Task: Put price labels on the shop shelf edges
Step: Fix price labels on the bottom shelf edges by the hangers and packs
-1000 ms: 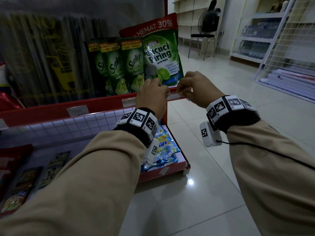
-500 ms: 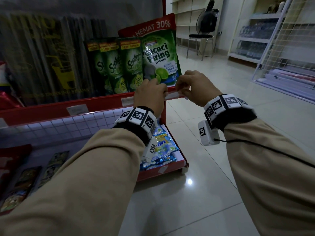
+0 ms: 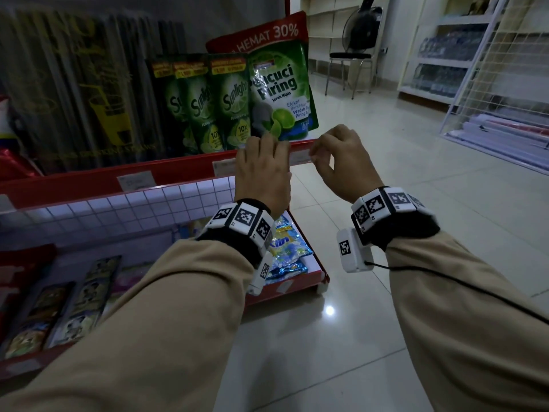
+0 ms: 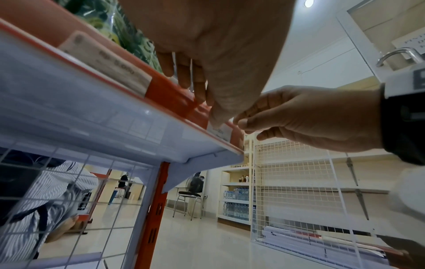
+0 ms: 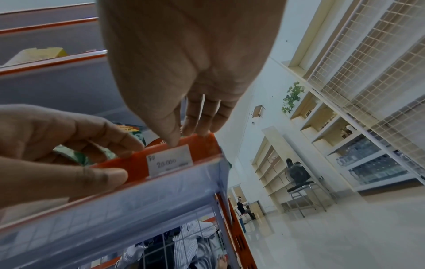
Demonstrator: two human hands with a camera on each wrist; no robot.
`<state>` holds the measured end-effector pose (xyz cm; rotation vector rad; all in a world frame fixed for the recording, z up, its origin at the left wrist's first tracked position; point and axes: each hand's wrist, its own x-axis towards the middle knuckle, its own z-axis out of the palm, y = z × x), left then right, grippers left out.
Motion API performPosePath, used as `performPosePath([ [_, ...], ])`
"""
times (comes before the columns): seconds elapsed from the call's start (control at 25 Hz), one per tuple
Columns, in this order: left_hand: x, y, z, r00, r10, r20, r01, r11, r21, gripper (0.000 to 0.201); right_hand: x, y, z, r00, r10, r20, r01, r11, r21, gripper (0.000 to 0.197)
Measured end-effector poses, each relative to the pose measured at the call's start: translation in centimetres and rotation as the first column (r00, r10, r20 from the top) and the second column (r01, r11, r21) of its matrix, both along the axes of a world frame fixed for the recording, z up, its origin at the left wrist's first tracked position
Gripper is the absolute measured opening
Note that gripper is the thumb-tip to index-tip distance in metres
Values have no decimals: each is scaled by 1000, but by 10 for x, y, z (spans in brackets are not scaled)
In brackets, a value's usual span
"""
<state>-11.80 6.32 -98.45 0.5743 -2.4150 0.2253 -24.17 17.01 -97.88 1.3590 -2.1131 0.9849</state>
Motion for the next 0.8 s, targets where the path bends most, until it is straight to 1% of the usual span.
performPosePath([
  [0.08, 4, 2, -15, 1000, -22, 4, 22, 1000, -8, 53, 6, 4, -26, 999, 19, 49, -16, 998, -55, 13],
  [0.12, 6, 3, -23, 999, -37, 1, 37, 999, -15, 55, 9, 5, -41, 995, 30, 92, -23, 997, -69, 13],
  [0.2, 11, 4, -45, 996, -80, -25, 80, 997, -6, 54, 17, 8, -79, 979, 43, 199, -34, 998, -47, 13],
  [0.28, 16, 9, -73, 992, -120, -26, 121, 993, 4, 52, 22, 14, -116, 958, 35, 285, -43, 999, 21, 13],
  [0.32, 18, 11, -90, 992, -126, 15, 126, 992, 33, 54, 23, 17, -134, 945, 29, 326, -50, 997, 58, 14],
  [0.4, 25, 16, -130, 977, -114, 183, 92, 988, 125, 58, 22, 25, -170, 905, -11, 426, -46, 991, 122, 16],
  [0.44, 30, 17, -151, 958, -108, 267, 63, 983, 170, 58, 21, 28, -186, 876, -42, 480, -37, 987, 154, 17],
  [0.52, 40, 18, -187, 920, -117, 374, 22, 969, 247, 58, 22, 31, -211, 823, -107, 558, -16, 977, 212, 21],
  [0.6, 50, 18, -216, 887, -132, 443, -11, 952, 307, 61, 25, 32, -233, 810, -163, 563, 5, 963, 271, 28],
  [0.68, 60, 17, -235, 855, -132, 501, -47, 943, 330, 65, 31, 29, -249, 829, -204, 520, 36, 949, 314, 35],
  [0.76, 67, 15, -248, 843, -129, 523, -56, 945, 322, 68, 39, 25, -259, 837, -229, 498, 80, 950, 301, 39],
  [0.8, 69, 15, -251, 845, -132, 519, -48, 947, 319, 69, 41, 23, -262, 825, -245, 509, 105, 952, 287, 40],
])
